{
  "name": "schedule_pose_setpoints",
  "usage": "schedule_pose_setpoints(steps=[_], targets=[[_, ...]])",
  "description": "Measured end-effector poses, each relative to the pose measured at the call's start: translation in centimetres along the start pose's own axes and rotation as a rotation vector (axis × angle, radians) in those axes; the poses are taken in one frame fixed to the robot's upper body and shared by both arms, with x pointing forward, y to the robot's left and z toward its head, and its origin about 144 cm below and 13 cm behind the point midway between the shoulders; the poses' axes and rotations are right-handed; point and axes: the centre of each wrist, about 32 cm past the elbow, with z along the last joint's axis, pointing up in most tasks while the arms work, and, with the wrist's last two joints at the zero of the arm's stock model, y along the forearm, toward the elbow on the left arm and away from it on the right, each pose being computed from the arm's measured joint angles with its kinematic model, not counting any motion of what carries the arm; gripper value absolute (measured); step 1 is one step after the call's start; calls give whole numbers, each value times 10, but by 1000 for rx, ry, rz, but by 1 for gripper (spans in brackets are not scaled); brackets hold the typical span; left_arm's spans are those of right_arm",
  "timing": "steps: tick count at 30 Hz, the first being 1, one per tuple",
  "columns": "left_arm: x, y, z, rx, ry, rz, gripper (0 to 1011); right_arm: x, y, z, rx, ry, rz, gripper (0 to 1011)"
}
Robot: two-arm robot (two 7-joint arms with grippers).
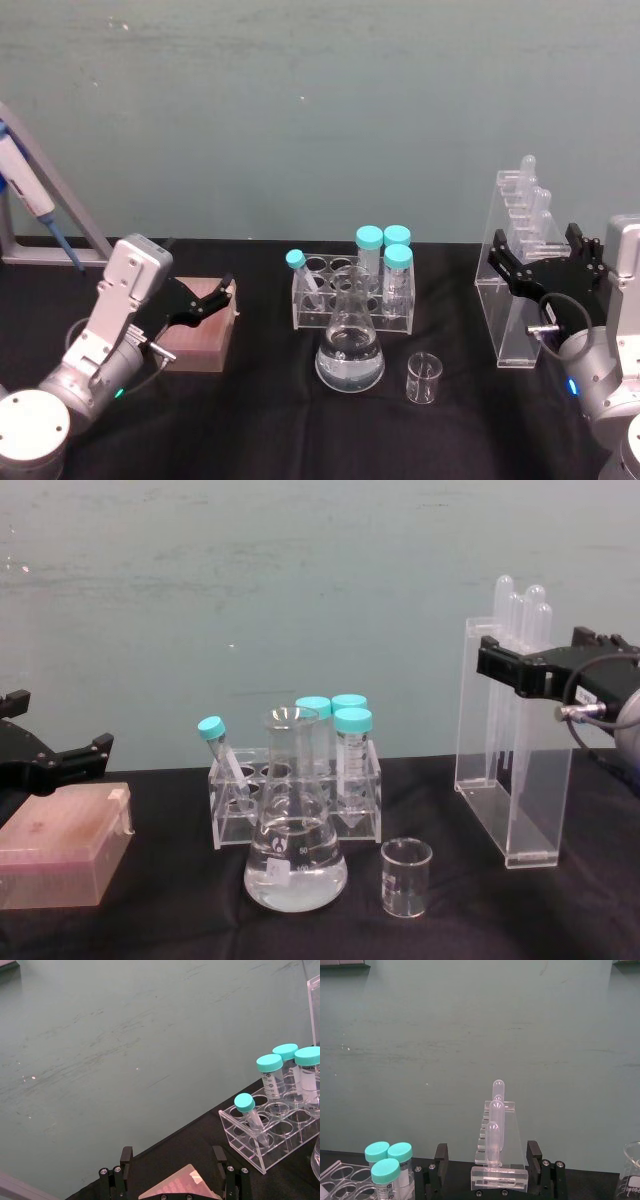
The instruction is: Place the experimental apparatus aside using one hand.
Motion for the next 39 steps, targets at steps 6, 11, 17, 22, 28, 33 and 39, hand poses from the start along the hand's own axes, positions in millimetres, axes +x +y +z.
schedule_pose_setpoints(steps=[6, 11, 17, 22, 28, 33, 39], targets=[[0, 0, 0, 0, 0, 0, 1000, -2, 0, -1, 1, 1, -5, 1000], [0, 0, 0, 0, 0, 0, 1000, -3, 0, -1, 0, -1, -11, 1000], [0, 0, 0, 0, 0, 0, 1000, -4, 0, -1, 1, -4, -17, 1000], [0, 0, 0, 0, 0, 0, 1000, -5, 1, -1, 1, -6, -23, 1000], [0, 0, 0, 0, 0, 0, 1000, -5, 3, -2, -1, -5, -27, 1000], [0, 0, 0, 0, 0, 0, 1000, -6, 5, -3, -5, -4, -28, 1000], [0, 0, 0, 0, 0, 0, 1000, -5, 8, -3, -10, -4, -30, 1000]])
